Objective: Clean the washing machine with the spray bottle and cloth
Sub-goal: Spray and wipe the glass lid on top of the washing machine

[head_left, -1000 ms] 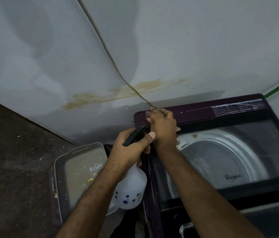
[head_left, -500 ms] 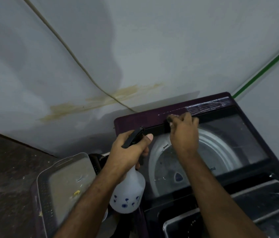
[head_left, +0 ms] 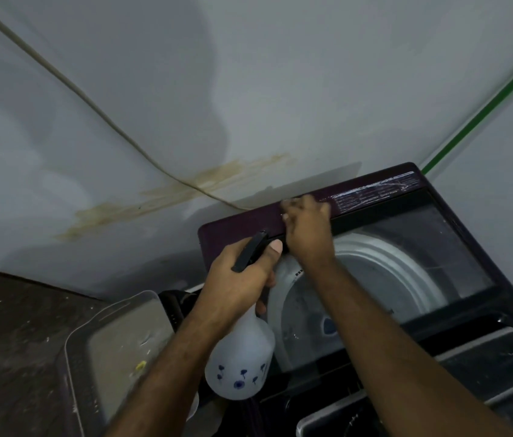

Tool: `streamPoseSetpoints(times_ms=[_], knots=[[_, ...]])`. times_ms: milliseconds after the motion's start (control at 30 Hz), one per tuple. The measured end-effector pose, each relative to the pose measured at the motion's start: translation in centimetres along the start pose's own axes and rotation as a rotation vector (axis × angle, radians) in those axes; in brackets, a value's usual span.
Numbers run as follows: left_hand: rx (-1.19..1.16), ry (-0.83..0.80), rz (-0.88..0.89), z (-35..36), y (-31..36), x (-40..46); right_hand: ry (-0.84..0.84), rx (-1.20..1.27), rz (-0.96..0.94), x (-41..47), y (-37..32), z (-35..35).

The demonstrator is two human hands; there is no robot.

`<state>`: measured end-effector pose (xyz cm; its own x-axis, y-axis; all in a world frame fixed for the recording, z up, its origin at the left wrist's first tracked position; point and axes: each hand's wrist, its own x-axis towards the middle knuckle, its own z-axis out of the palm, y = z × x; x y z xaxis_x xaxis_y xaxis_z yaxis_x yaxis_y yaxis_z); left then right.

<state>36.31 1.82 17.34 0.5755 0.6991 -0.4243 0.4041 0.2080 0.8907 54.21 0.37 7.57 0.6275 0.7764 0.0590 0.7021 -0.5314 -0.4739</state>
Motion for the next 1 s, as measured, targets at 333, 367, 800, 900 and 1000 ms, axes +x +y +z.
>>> streamPoseSetpoints(times_ms=[333, 367, 800, 900, 1000], knots=[[0.028, 0.037, -0.036, 0.1, -0.5, 2.0, 0.039, 0.094, 0.052, 1.0, 0.9, -0.3], [0.024, 0.042, -0.053, 0.3, -0.6, 2.2, -0.005, 0.105, -0.011, 0.8, 0.3, 0.2], [0.013, 0.005, -0.132, 1.9, -0.1, 4.1, 0.003, 0.100, -0.043, 0.3, 1.8, -1.1], [-0.007, -0.004, -0.125, 2.5, 0.3, 4.4, 0.031, 0.092, 0.004, -2.2, 5.0, -2.3], [-0.011, 0.025, -0.145, 3.1, 0.1, 4.8, 0.169, 0.136, 0.249, -1.2, 7.7, -3.8]])
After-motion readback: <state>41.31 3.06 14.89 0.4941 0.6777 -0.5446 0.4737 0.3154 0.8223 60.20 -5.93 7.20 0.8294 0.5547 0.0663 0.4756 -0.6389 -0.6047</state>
